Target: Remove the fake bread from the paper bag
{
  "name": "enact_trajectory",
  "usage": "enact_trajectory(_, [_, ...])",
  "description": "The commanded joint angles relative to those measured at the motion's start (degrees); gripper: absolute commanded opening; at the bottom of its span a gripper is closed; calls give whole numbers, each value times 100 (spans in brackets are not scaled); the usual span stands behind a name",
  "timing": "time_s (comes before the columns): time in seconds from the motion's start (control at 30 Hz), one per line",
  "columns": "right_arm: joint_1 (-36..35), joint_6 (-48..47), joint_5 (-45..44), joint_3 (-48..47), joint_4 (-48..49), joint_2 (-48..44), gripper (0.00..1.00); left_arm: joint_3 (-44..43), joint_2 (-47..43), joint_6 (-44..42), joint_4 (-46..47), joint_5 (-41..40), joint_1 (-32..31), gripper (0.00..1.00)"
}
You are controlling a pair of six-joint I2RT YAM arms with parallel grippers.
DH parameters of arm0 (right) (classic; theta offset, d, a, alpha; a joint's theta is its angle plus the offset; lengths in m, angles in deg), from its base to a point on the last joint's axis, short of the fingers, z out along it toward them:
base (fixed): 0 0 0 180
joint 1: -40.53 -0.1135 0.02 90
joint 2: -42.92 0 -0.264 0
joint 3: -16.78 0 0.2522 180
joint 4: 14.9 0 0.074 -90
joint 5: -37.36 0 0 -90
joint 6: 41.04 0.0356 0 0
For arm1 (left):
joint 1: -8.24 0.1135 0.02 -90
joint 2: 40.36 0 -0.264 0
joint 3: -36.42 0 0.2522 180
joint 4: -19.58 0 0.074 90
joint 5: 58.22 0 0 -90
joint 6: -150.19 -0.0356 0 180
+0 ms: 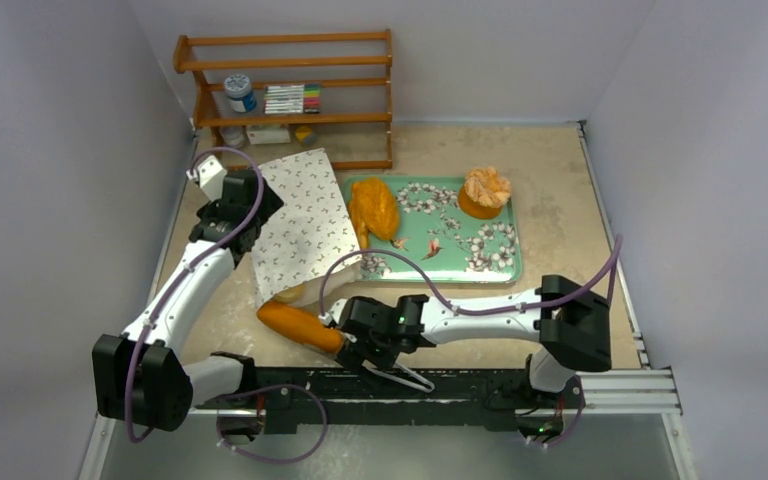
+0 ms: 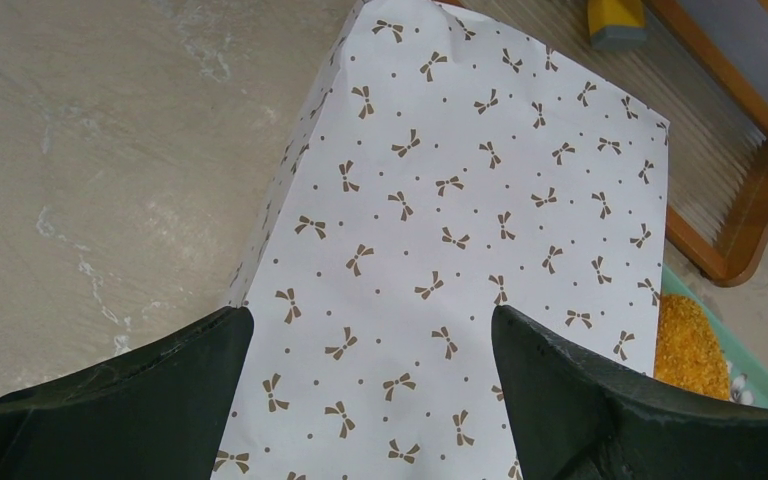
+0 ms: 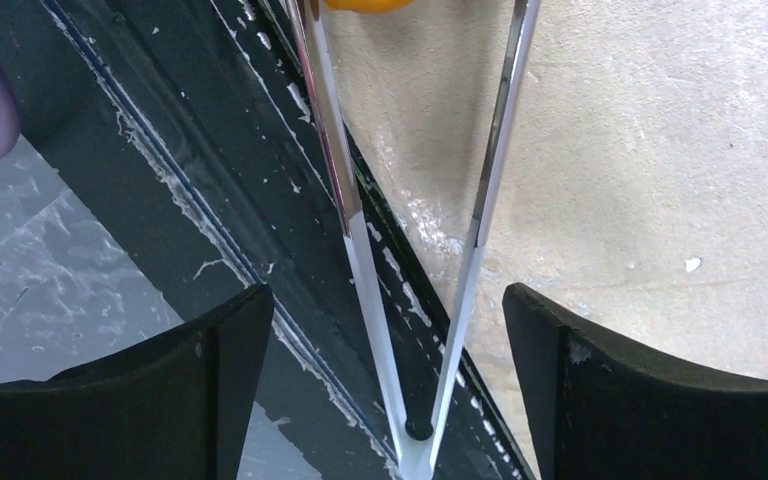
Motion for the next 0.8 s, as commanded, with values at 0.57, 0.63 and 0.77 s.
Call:
enact_trajectory(0.57, [-35, 200, -279, 207, 302, -127, 23, 84, -42, 30, 331, 1, 114, 91])
enact_trajectory(0.63, [-35, 191, -301, 109, 153, -250, 17, 50, -26, 38, 321, 9, 112, 91])
enact_trajectory(0.77, [-35, 212, -240, 10, -125, -512, 14, -7, 22, 65, 308, -1, 112, 91])
